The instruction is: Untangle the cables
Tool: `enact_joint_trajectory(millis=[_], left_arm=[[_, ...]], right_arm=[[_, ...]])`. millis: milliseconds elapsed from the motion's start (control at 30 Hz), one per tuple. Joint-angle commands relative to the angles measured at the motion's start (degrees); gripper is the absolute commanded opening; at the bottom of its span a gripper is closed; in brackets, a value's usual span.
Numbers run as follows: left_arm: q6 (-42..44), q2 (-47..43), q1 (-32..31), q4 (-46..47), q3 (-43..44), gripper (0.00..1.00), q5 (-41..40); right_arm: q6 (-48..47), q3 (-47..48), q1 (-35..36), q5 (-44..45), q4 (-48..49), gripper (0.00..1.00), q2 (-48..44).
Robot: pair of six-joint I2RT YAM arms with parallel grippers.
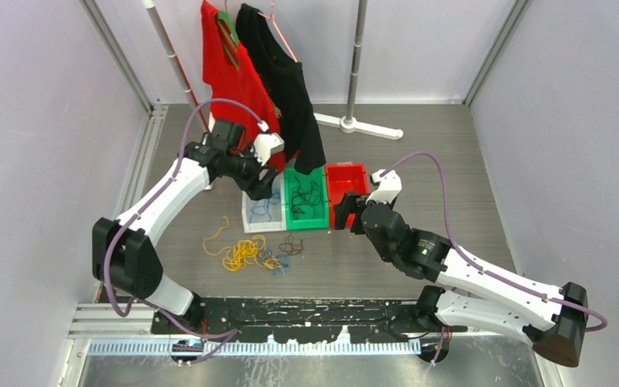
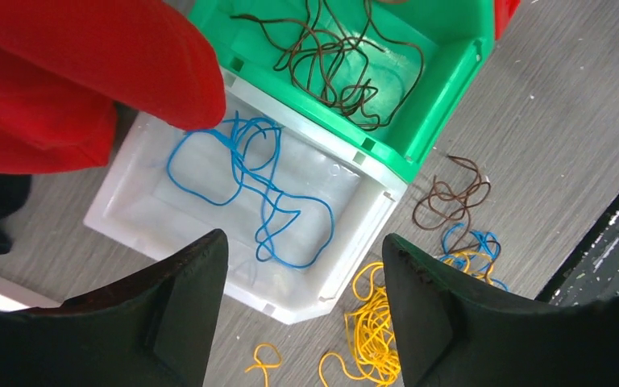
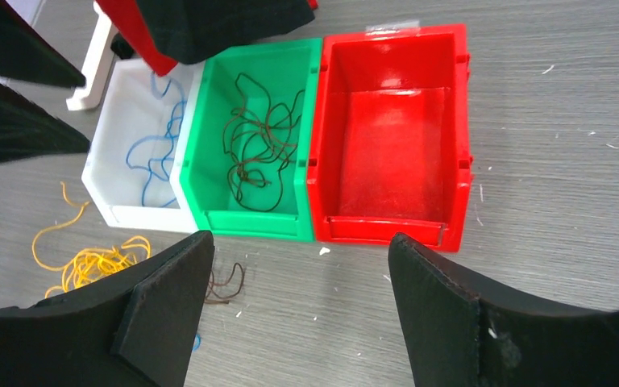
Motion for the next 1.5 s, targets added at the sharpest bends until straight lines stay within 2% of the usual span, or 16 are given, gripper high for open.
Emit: enact_joint_trajectory(millis=[0, 167, 300, 433, 500, 633, 800, 967, 1100, 1333, 1467], left_arm=[[3.20, -4.91, 1.31, -7.49, 4.64, 0.73, 4.03], [10.05, -9.87, 2.45, -17.09, 0.01, 0.73, 8.76], [13.37, -13.63, 3.68, -19.50, -7.36, 0.72, 7.96], [19.19, -17.39, 5.09, -23.30, -12.52, 0.69, 10.47], [21.67, -18.49, 5.20, -24.04, -15.23, 0.66, 10.42], [20.97, -19.67, 6.40, -20.17, -20.13, 0.54, 6.80], [24.20, -18.12, 7.65, -24.06, -20.09, 0.56, 13.52], [22.89, -18.05, 7.53, -17.17, -24.54, 0.59, 11.29], [23.71, -16.67, 6.72, -10.79, -29.60, 0.59, 7.14], [24.89, -16.56, 6.51, -5.65, -32.97, 0.49, 3.13], [28.66, -17.26, 6.49, -1.15, -36.60, 0.40, -0.98]], right_arm=[[-1.89, 2.33, -0.27, -5.95, 3.75, 0.84, 2.36], [-2.45, 5.03, -0.08, -14.51, 5.27, 0.80, 10.49], [-1.98, 5.55, 0.72, -18.11, 9.35, 0.76, 16.17], [-2.03, 6.97, 2.18, -22.19, 12.78, 0.75, 22.14], [-2.05, 8.07, 2.69, -23.69, 13.66, 0.75, 25.30], [-2.07, 9.12, 3.88, -24.24, 15.05, 0.73, 28.70], [-1.56, 8.54, 4.36, -26.02, 16.33, 0.72, 31.90], [-0.19, 9.47, 5.44, -27.76, 16.03, 0.69, 37.05], [-1.20, 10.97, 8.04, -29.02, 16.47, 0.62, 39.90], [-0.08, 14.38, 11.34, -28.38, 12.99, 0.51, 47.23], [0.89, 16.10, 11.67, -29.14, 11.44, 0.41, 50.42]])
